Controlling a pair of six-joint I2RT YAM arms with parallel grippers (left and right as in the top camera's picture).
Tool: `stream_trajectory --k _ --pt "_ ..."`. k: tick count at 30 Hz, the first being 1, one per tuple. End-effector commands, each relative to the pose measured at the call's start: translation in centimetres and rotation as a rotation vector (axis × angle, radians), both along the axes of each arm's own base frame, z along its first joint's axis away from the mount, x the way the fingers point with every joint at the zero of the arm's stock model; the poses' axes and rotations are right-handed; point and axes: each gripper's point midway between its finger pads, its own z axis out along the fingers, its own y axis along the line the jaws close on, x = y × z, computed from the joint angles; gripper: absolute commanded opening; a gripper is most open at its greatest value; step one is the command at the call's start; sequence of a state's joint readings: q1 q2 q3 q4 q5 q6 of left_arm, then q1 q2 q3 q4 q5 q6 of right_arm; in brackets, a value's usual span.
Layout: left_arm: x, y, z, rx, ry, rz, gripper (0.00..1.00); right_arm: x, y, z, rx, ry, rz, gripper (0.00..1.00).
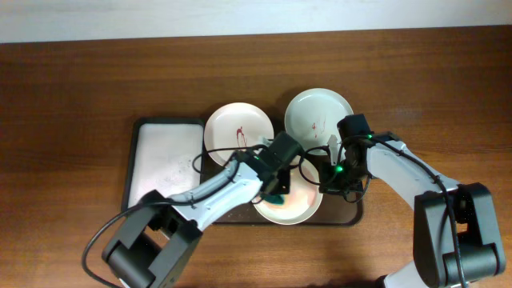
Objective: Clean dirty plates on tray and stack at the side
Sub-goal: 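Scrub the white plate with the sponge while the right gripper holds its rim, then return the sponge to the soapy tray with the left gripper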
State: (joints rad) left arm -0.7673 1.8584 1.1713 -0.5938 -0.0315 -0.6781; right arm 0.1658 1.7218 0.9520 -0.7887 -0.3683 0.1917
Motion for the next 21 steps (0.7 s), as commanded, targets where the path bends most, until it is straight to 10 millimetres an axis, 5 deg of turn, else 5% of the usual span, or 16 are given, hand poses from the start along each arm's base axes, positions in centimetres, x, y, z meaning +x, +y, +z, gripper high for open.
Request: stream_trajectory --k 1,7,8,9,13,21 --pt "2.8 4.3 2.1 0.086 -0.107 0.048 0.0 0.0 -0.1 0.0 -0.013 0.002 0.001 0.04" --pt "2.8 3.5 9.5 -0.07 -0.228 0.0 0.0 0.0 -0.1 0.0 -0.014 0.001 0.002 0.04" --pt "3.0 4.9 11.0 -0.068 -0.252 0.026 0.0 0.0 -0.1 0.0 -0.013 0.002 0.001 0.2" --pt "3.2 7.3 11.2 -0.042 -0.234 0.078 0.0 0.0 -0.1 0.0 -0.013 0.001 0.001 0.27" --pt "3.8 13.2 10.1 0.028 -0.149 0.222 0.0 -0.2 -0.1 -0.2 -0.014 0.005 0.001 0.24" --pt "5.3 21.0 9.3 0.09 -0.122 0.342 0.0 -1.0 1.3 -0.5 -0.012 0.009 0.054 0.08"
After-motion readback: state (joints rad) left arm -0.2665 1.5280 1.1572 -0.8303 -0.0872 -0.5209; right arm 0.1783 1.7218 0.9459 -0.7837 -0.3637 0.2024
